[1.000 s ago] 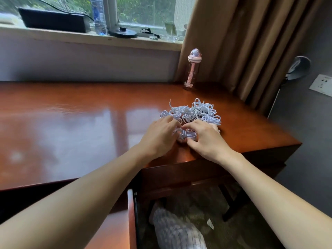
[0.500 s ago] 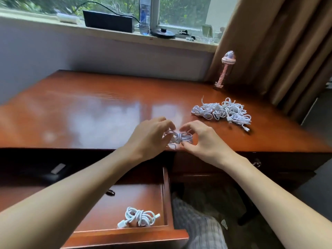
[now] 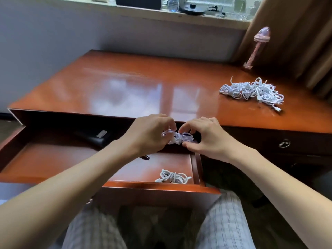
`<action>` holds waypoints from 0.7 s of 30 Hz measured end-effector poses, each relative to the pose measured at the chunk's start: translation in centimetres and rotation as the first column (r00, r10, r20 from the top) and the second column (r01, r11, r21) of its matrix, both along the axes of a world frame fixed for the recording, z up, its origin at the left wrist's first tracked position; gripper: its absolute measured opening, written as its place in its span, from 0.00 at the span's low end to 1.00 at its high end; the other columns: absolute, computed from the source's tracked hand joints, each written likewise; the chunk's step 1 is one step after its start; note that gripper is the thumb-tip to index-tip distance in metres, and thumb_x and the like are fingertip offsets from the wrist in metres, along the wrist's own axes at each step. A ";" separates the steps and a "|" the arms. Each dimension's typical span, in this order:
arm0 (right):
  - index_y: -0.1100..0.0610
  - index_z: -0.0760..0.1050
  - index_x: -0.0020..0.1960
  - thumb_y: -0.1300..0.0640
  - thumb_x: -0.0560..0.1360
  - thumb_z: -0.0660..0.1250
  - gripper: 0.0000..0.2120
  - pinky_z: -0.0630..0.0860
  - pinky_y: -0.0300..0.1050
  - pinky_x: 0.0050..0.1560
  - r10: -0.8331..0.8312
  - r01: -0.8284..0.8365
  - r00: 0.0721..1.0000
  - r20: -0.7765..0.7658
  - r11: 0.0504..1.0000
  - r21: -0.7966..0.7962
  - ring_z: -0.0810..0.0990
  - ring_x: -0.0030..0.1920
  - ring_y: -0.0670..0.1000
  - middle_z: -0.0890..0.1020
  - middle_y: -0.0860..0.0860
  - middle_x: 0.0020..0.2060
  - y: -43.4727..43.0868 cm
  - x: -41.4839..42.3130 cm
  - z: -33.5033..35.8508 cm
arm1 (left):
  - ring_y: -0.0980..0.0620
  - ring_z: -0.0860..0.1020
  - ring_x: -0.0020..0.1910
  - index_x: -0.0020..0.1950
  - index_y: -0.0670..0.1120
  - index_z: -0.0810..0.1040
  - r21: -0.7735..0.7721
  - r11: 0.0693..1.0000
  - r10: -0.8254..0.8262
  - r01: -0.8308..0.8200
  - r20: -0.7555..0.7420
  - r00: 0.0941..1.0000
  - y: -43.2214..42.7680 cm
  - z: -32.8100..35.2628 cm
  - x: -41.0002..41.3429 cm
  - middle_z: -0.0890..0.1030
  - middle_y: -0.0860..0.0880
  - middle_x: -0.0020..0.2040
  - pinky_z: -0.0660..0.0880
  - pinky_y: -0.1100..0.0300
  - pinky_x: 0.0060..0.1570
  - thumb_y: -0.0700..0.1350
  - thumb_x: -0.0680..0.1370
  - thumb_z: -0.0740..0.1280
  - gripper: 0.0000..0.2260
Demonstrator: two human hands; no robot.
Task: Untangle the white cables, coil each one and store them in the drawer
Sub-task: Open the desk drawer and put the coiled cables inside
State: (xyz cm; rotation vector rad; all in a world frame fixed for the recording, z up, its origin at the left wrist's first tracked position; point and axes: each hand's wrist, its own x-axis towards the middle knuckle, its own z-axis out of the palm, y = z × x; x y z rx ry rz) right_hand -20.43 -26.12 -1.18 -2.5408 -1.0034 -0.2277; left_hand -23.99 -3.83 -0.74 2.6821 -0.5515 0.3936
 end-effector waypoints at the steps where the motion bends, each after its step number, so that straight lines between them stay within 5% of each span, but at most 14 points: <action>1: 0.43 0.78 0.56 0.48 0.72 0.74 0.14 0.64 0.51 0.64 0.004 -0.004 1.000 -0.020 1.000 -0.017 0.76 0.53 0.42 0.81 0.38 0.50 -0.1 -0.3 -0.2 | 0.58 0.73 0.42 0.54 0.56 0.80 0.004 1.000 -0.003 0.003 -0.024 1.000 0.1 -0.3 -0.3 0.76 0.60 0.44 0.66 0.59 0.37 0.52 0.79 0.67 0.05; 10: 0.42 0.78 0.57 0.44 0.72 0.75 0.15 0.60 0.51 0.65 0.028 -0.048 0.991 -0.127 0.986 -0.161 0.70 0.53 0.42 0.80 0.39 0.48 -0.2 -2.2 -2.4 | 0.58 0.75 0.45 0.53 0.58 0.80 0.076 0.995 -0.041 0.059 -0.225 0.974 0.0 -2.3 -2.0 0.79 0.60 0.46 0.72 0.58 0.41 0.55 0.78 0.70 0.06; 21: 0.40 0.76 0.60 0.41 0.75 0.71 0.16 0.57 0.50 0.69 0.040 -0.096 0.979 -0.200 0.956 -0.277 0.70 0.56 0.42 0.80 0.37 0.51 0.0 -2.3 -2.8 | 0.59 0.72 0.47 0.56 0.58 0.79 0.147 0.981 -0.085 0.123 -0.244 0.966 -0.2 -3.7 -1.7 0.76 0.61 0.47 0.68 0.59 0.42 0.55 0.80 0.67 0.06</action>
